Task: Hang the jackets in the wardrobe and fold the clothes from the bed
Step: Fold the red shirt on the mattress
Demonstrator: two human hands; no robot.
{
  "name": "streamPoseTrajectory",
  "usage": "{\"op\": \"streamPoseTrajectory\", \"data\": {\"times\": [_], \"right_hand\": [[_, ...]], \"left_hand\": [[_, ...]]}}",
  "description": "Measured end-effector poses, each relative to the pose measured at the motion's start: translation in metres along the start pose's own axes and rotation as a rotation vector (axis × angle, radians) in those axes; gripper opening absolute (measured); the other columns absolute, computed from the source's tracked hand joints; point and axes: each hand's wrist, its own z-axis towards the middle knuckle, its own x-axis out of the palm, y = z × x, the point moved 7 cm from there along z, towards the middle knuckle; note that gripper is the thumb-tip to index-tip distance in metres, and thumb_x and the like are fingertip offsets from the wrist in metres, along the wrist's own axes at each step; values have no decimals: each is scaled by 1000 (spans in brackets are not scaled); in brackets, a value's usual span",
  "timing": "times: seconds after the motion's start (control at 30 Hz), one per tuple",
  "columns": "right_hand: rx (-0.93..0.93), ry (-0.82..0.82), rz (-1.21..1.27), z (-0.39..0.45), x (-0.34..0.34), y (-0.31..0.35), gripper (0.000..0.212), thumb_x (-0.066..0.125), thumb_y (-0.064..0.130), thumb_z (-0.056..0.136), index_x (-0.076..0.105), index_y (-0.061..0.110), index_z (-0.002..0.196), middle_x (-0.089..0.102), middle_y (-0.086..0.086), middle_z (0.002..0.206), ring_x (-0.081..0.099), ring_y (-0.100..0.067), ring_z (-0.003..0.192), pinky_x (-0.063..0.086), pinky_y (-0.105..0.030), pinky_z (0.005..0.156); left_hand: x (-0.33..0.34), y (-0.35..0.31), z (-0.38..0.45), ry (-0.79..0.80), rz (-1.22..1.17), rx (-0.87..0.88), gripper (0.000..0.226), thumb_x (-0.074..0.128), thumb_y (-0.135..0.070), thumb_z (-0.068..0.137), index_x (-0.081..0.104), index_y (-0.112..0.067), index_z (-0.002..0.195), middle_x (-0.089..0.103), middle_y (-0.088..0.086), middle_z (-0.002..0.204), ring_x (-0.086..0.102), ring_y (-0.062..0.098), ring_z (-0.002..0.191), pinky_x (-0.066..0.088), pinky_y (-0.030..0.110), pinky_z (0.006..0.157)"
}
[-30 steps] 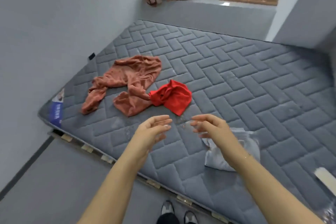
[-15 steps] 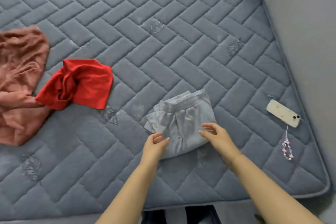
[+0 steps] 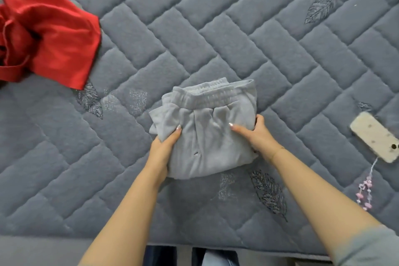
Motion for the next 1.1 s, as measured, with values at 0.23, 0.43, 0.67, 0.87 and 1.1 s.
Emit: {"op": "streamPoseTrajectory", "data": {"times": [0.23,0.43,0.67,0.87,1.1], "right_hand": [[-21,186,232,-23,8,34,31,69,18,89,63,19,120,74,-2,110,72,-14,95,56,-25,69],[-21,433,367,-111,54,82,47,69,28,84,63,11,127,70,-13,118,68,-29,105,58,-36,75],[-71,662,229,-258,127,143,34,70,34,80,76,16,108,73,-11,107,72,-26,92,58,-34,68],[-128,837,33,-420,220,166,38,70,27,81,72,9,115,70,-15,113,69,-29,97,58,-40,77],[-124,1132,-157,-623,374,130,53,80,25,71,69,7,119,68,-16,119,67,-32,106,53,-44,88]], "left_hand": [[-23,-35,-38,-36,-198,-2,39,59,-52,90,71,-24,114,74,-1,108,72,15,97,55,35,76],[-76,-64,-127,71,-339,14,35,60,-45,91,72,-24,116,70,4,119,68,23,109,55,41,86],[-167,-56,-273,81,-329,-7,28,71,-32,70,80,-19,92,74,11,105,73,26,88,58,33,65],[-274,-7,-435,23,-480,115,27,69,-20,73,78,-7,94,73,17,95,72,31,82,58,35,62],[-421,77,-653,-363,-672,387,12,68,-24,60,74,-14,57,68,9,61,68,22,54,51,28,45]]}}
